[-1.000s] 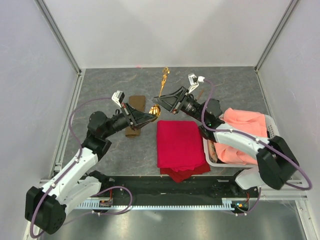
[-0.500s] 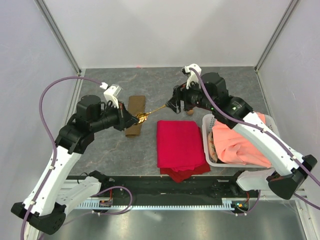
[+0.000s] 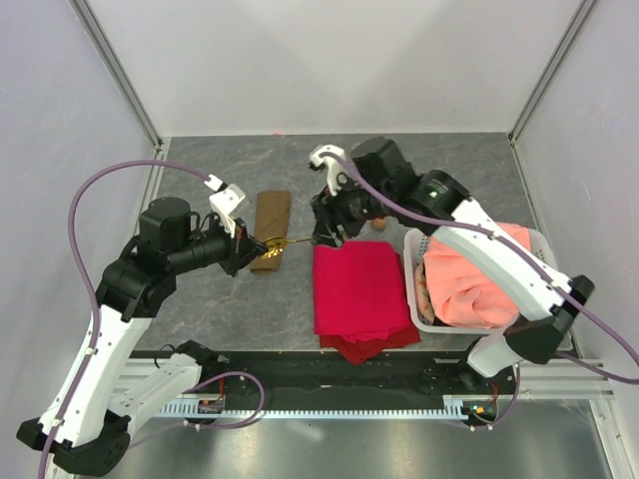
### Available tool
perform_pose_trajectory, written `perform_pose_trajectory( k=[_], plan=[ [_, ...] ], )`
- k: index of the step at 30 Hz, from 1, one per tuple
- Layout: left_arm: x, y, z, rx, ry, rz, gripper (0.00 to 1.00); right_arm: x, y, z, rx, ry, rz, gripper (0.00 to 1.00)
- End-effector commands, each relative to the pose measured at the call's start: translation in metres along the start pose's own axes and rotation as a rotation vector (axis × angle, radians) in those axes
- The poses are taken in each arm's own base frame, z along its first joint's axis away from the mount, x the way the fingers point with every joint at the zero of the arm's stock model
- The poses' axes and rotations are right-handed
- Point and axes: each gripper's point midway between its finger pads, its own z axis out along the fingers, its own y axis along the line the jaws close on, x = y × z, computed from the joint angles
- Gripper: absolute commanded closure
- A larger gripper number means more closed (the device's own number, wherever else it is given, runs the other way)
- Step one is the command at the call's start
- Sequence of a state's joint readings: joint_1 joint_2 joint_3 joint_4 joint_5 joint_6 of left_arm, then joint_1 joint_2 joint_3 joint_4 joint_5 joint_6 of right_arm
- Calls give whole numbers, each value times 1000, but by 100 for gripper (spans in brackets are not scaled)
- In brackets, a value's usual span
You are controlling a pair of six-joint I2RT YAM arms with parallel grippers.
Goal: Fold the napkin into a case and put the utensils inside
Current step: Pass from the left arm to the right
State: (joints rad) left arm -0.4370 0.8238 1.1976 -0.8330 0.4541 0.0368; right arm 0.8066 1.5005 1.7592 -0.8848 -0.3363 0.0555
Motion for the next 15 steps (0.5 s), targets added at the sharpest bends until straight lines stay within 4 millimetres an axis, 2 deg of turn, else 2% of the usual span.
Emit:
perform_pose_trajectory(
  k=[1, 3, 6, 9, 10, 11, 13, 14, 15],
  plan=[
    [-21, 0, -9, 1, -62, 149, 98, -11, 40, 14, -172, 14, -22, 36],
    [-22, 5, -10, -23, -64, 164, 98, -13, 46, 22, -209, 16, -20, 38],
    [-25, 6, -11, -33, -69, 184, 98, -11, 51, 32, -250, 37, 1, 48],
    [-28, 7, -11, -39, -76, 195, 98, -4, 54, 44, -276, 45, 43, 69],
    [-29, 8, -11, -49, -79, 191, 98, -3, 55, 45, -282, 46, 58, 87],
    [-31, 19, -13, -113, -81, 178, 90, -9, 56, 48, -290, 19, 64, 99],
    [-41, 37, -18, -244, -123, 81, 67, -7, 55, 51, -278, 3, 143, 100],
    [-44, 59, -27, -387, -147, 27, 56, -21, 56, 54, -282, -71, 145, 100],
    [-46, 61, -34, -431, -195, -81, 52, -16, 56, 54, -269, -82, 238, 100]
  ],
)
